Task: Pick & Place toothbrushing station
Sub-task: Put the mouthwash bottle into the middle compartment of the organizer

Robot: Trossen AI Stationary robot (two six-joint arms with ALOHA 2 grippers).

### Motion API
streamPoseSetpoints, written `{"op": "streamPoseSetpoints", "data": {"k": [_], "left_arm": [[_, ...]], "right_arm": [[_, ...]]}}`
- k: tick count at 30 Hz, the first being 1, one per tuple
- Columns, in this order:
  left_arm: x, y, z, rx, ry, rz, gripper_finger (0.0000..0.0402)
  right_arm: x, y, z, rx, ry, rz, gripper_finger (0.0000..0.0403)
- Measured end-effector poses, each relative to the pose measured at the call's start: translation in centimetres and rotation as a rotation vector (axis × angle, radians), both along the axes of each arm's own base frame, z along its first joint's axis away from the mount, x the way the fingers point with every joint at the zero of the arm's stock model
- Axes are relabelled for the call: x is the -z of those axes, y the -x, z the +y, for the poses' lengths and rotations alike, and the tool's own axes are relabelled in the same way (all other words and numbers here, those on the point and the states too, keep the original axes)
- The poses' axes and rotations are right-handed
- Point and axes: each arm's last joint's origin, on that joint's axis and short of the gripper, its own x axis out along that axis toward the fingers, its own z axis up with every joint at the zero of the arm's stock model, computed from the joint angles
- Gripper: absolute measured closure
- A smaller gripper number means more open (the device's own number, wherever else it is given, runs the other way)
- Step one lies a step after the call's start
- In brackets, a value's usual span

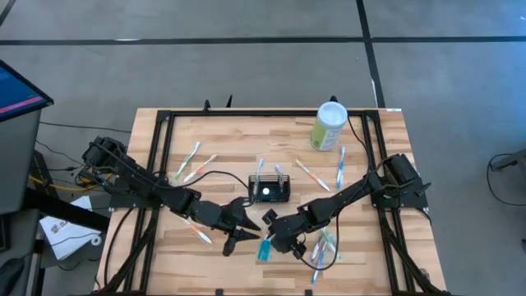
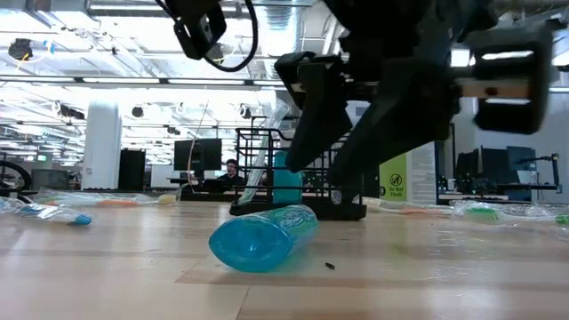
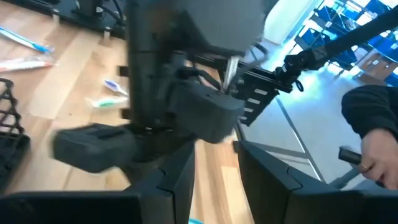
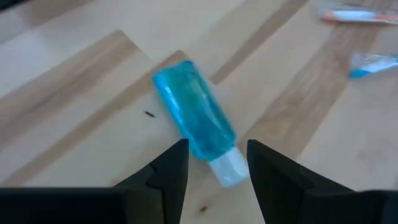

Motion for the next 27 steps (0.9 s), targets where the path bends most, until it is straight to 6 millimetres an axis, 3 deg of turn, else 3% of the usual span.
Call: {"op": "streamPoseSetpoints", "data": {"k": [7, 16, 20, 27], "left_arm": [[0.0, 0.2, -0.4, 0.009, 0.008, 0.000, 0.0285], [0.0, 0.0, 0.0, -0.031, -0.003, -0.005, 0.0285], [-0.4, 0.0, 0.4, -0.042, -0.018, -0.024, 0.0285], [-1.2, 0.8, 0.7, -0.025, -0.079, -0.033, 0.0285]], "right_arm": [[-0.1, -0.3, -0.9, -0.001, 0.027, 0.006, 0.0249], [-2.2, -2.2, -0.1, 0.012, 0.085, 0.088, 0.0252], [-0.8, -2.5, 0.2, -0.032, 0.153, 0.166, 0.0255], [-0.5, -4.0, 1.5, -0.068, 0.179, 0.210, 0.0253]]}}
